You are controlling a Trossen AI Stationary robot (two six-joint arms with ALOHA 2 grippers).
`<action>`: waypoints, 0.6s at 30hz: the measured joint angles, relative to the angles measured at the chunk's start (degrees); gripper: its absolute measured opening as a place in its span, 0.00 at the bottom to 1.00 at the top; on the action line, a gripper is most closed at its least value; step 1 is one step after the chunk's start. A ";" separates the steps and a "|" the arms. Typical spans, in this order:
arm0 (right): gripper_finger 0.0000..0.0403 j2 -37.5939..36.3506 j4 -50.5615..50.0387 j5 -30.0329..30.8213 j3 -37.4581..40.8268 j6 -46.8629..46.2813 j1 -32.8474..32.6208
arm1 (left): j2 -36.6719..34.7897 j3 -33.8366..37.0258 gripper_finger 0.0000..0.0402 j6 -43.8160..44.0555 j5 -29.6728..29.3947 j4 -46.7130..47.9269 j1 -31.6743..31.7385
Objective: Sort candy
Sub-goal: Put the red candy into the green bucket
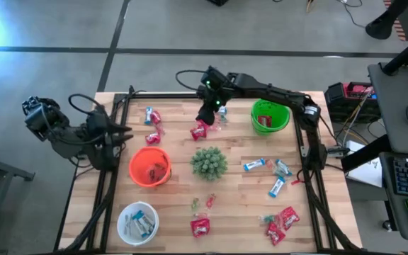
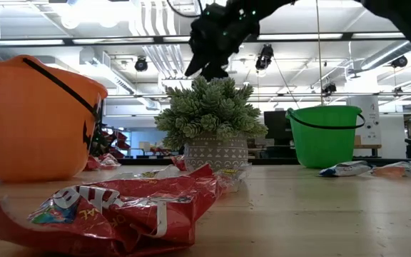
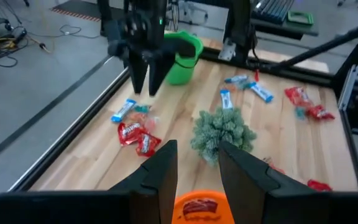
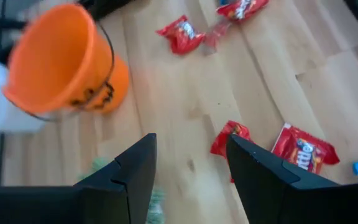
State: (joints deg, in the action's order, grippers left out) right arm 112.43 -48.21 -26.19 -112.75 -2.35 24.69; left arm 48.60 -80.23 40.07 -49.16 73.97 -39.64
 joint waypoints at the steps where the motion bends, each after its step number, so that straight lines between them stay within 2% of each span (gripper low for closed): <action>1: 0.48 0.45 -0.13 -0.15 0.00 1.98 0.00 | 0.00 -0.35 0.25 0.13 -0.09 0.00 0.00; 11: 0.50 7.57 -0.72 -0.79 -0.02 16.38 0.00 | -0.78 -0.29 0.25 1.21 -6.86 0.83 0.00; 18: 0.50 13.34 -0.93 -0.30 -0.92 23.25 0.00 | -1.70 -0.31 0.25 2.83 -7.30 0.74 0.02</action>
State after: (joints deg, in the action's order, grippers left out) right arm 125.77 -49.14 -26.49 -113.67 20.90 24.69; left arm 46.90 -80.53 42.89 -56.47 74.71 -39.62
